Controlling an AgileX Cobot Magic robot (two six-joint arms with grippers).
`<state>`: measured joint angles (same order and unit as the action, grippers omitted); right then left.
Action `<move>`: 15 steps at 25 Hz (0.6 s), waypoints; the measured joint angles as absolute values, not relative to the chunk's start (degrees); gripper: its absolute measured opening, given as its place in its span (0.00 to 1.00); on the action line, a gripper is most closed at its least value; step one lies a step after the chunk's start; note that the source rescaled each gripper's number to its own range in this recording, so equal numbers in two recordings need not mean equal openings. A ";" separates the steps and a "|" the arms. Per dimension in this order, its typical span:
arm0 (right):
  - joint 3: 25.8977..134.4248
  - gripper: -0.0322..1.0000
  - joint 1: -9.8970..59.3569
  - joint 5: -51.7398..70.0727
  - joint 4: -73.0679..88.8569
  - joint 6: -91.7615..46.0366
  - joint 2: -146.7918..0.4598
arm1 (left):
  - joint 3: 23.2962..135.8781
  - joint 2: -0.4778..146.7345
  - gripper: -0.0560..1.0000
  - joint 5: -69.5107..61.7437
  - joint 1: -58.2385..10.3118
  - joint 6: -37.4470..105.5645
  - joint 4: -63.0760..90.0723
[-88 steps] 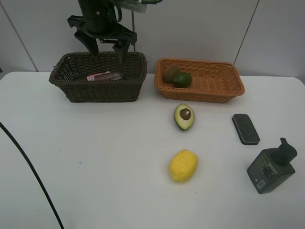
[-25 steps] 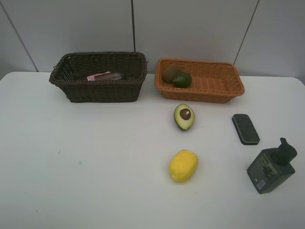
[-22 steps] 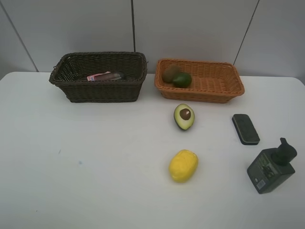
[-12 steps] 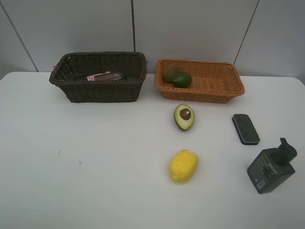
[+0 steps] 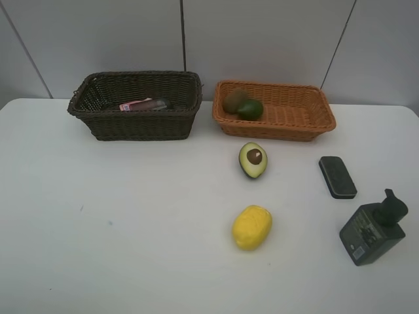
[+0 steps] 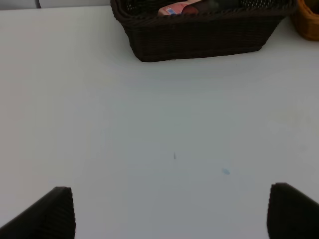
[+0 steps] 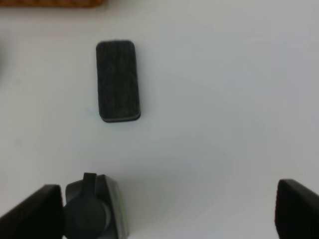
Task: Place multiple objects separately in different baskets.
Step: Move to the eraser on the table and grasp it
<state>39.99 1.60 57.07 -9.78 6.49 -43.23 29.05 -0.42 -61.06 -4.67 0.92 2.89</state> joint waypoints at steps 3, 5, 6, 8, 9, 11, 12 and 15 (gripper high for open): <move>43.61 1.00 1.60 56.54 -9.42 6.49 -57.11 | 29.05 -0.42 1.00 -61.06 -4.67 0.92 2.89; 45.17 1.00 1.60 56.11 -8.01 5.36 -64.72 | 29.05 -0.42 1.00 -61.06 -4.67 0.92 2.89; 45.60 1.00 1.60 55.95 -6.74 4.28 -68.24 | 29.05 -0.42 1.00 -61.01 -4.67 0.92 2.89; 46.44 1.00 1.60 55.60 -3.53 1.30 -74.39 | 29.05 -0.42 1.00 -61.01 -4.67 0.92 2.89; 46.86 1.00 1.60 55.10 -1.48 0.00 -76.60 | 29.05 -0.42 1.00 -61.01 -4.67 0.92 2.89; 47.67 1.00 1.60 53.88 2.76 -2.77 -81.15 | 29.05 -0.42 1.00 -61.01 -4.67 0.92 2.89; 48.14 1.00 1.60 53.32 5.12 -4.09 -82.85 | 29.05 -0.42 1.00 -61.01 -4.67 0.92 2.89; 49.38 1.00 1.60 52.00 11.14 -7.01 -88.20 | 29.05 -0.42 1.00 -61.01 -4.67 0.92 2.89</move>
